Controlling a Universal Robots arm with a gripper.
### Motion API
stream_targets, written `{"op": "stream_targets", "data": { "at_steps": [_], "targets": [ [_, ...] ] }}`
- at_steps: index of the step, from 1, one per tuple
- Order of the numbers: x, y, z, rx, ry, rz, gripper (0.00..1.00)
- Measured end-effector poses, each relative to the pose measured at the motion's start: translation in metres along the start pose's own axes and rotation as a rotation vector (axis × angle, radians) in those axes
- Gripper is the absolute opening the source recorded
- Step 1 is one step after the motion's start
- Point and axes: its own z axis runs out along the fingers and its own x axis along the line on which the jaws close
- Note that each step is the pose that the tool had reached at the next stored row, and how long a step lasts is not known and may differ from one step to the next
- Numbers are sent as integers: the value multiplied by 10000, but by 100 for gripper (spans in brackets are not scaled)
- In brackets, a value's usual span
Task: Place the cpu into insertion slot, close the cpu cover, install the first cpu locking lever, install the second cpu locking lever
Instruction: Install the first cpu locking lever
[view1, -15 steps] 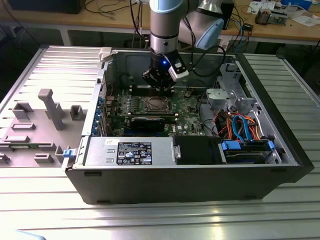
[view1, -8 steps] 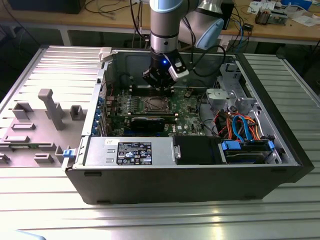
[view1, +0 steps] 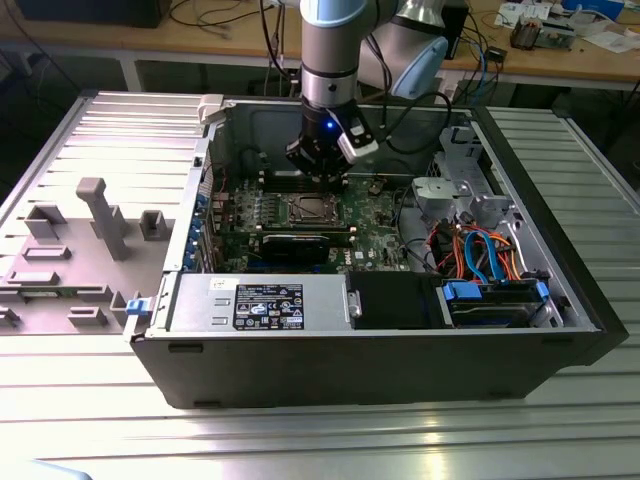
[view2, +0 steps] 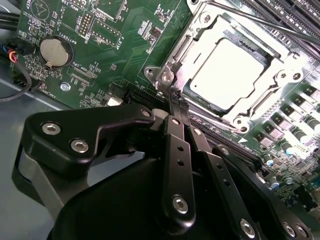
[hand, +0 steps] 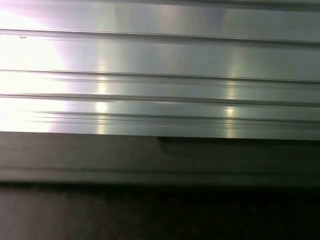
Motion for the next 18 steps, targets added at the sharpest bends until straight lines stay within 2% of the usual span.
{"op": "stream_targets", "data": {
  "at_steps": [8, 15, 18],
  "targets": [
    [0, -15, 25, -5, -3, 1, 11],
    [-1, -14, -17, -5, -2, 0, 11],
    [-3, -14, -27, 22, -2, -3, 11]
  ]
}}
